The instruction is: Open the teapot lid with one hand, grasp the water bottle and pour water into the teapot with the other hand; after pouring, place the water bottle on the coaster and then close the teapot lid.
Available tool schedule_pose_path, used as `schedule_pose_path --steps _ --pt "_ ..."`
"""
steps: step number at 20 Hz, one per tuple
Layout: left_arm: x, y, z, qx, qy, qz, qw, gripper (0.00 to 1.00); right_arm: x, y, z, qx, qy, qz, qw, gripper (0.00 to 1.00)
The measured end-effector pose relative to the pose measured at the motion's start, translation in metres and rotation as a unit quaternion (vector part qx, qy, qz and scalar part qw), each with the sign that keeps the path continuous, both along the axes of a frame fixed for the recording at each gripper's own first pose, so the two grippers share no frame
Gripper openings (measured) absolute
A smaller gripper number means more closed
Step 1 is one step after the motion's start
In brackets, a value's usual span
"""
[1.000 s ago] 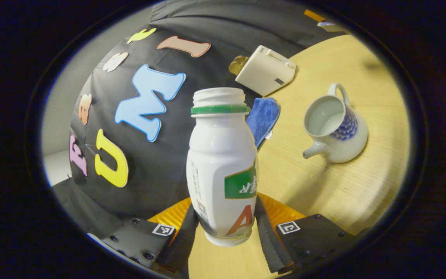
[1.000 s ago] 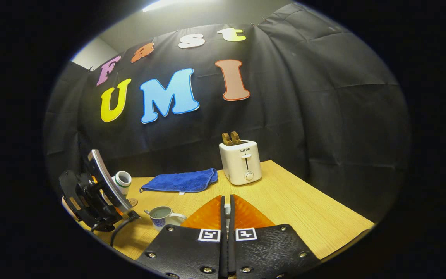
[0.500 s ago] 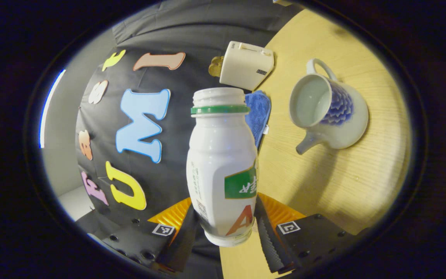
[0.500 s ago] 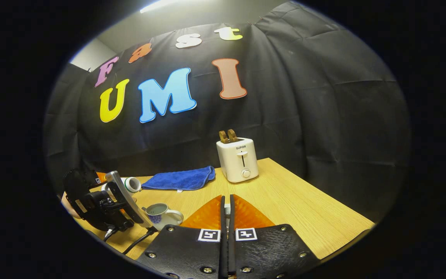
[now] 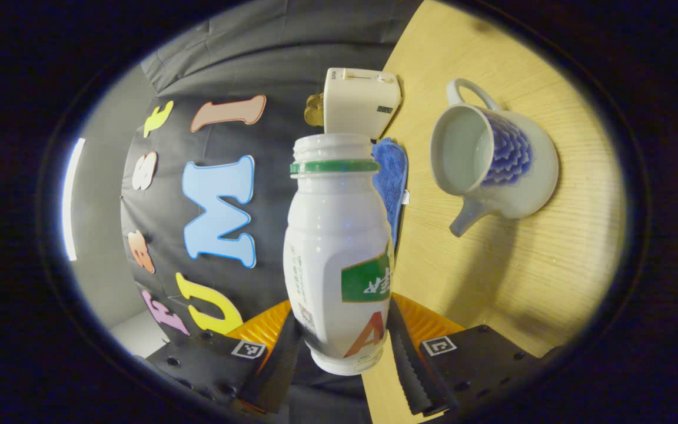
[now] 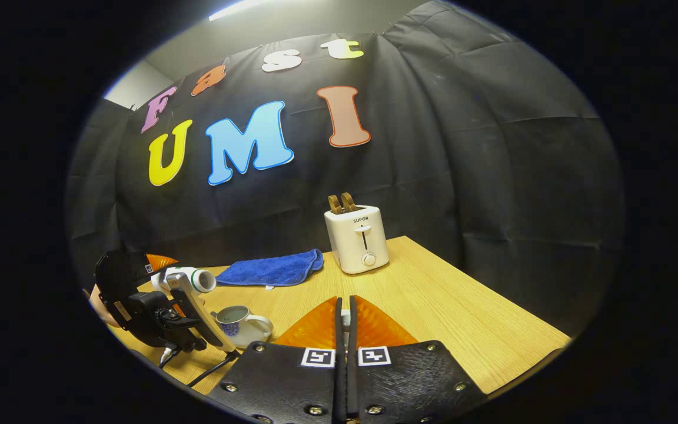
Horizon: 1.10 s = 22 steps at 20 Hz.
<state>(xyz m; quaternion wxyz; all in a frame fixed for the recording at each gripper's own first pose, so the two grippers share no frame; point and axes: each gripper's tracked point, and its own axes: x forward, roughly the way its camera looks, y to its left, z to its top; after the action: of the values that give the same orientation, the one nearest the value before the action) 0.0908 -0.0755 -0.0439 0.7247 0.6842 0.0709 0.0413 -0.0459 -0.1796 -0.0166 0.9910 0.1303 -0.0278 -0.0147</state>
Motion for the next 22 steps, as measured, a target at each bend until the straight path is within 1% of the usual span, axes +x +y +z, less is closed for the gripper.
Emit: schedule_pose_path --steps 7,14,15,16,17,18,22 --pt "0.0002 -0.0012 0.0023 0.043 -0.009 -0.006 0.999 0.81 0.0005 -0.002 -0.0036 0.002 0.002 0.001 1.0 0.0" --pt "0.0016 -0.0015 0.0054 0.071 -0.012 -0.011 0.997 0.81 0.0017 -0.003 -0.007 0.001 0.006 0.003 1.0 0.0" --pt "0.0012 -0.0022 0.0055 0.077 -0.013 -0.012 0.997 0.87 0.0018 -0.003 -0.0064 0.001 0.006 0.002 1.0 0.0" --pt "0.0018 -0.0006 0.0055 0.083 -0.014 -0.013 0.996 0.87 0.0019 -0.0024 -0.0066 0.001 0.006 0.003 1.0 0.0" --pt "0.0025 -0.0003 0.0048 0.089 -0.014 -0.013 0.996 0.81 0.0026 -0.0023 -0.0065 0.0 0.006 0.003 1.0 0.0" --pt "0.0033 0.0011 0.0045 0.094 -0.014 -0.014 0.995 0.87 0.0026 -0.0029 -0.007 0.0 0.006 0.003 1.0 0.0" --pt "0.0036 0.0044 0.0071 0.113 -0.014 -0.015 0.993 0.87 0.0042 -0.0026 -0.0088 0.0 0.008 0.005 1.0 0.0"
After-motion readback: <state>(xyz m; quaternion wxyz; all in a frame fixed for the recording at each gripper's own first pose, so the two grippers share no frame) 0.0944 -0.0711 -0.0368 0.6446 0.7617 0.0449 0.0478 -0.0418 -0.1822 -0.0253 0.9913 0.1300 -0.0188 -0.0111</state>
